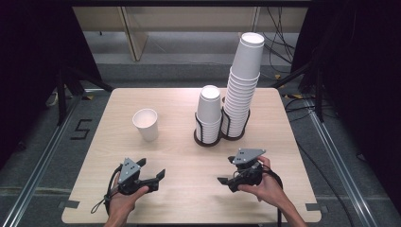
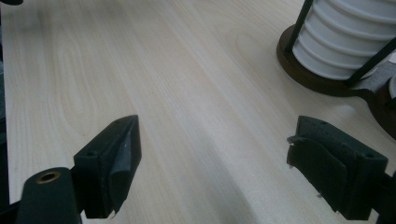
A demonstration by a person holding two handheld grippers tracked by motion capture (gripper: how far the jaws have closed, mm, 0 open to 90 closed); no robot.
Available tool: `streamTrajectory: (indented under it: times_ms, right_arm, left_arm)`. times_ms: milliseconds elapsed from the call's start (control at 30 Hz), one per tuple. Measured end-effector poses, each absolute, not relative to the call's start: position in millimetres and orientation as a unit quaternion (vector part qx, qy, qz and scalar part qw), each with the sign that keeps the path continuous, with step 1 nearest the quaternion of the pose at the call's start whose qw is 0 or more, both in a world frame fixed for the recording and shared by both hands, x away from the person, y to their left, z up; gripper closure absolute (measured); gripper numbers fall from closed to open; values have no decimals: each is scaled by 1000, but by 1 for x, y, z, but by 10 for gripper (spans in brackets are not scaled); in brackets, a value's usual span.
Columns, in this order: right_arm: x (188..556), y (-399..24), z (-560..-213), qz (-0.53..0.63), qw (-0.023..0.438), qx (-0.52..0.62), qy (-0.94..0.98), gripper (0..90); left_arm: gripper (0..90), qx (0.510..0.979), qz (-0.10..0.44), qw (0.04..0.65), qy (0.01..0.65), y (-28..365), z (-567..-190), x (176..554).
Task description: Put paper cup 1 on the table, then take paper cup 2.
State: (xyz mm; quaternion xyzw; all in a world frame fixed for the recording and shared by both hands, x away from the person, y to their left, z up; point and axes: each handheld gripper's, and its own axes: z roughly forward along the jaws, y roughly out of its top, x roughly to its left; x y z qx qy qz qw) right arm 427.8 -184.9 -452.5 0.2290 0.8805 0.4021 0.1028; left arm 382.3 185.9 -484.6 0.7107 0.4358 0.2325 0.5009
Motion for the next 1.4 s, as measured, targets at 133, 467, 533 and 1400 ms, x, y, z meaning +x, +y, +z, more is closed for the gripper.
streamTrajectory:
  times_ms: [133, 467, 533, 1400]
  right_arm:
    - [427, -187, -452, 399, 104, 237, 880, 169]
    - [428, -189, -454, 398, 105, 237, 880, 165]
    - [429, -190, -455, 398, 104, 239, 880, 164]
    - [433, -210, -430, 420, 141, 275, 853, 167]
  left_arm:
    - [146, 710, 231, 508, 429, 181, -489, 374]
    - [146, 728, 229, 510, 397, 168, -487, 356]
    - [146, 728, 225, 512, 396, 167, -487, 354]
    - [146, 735, 227, 511, 384, 164, -488, 355]
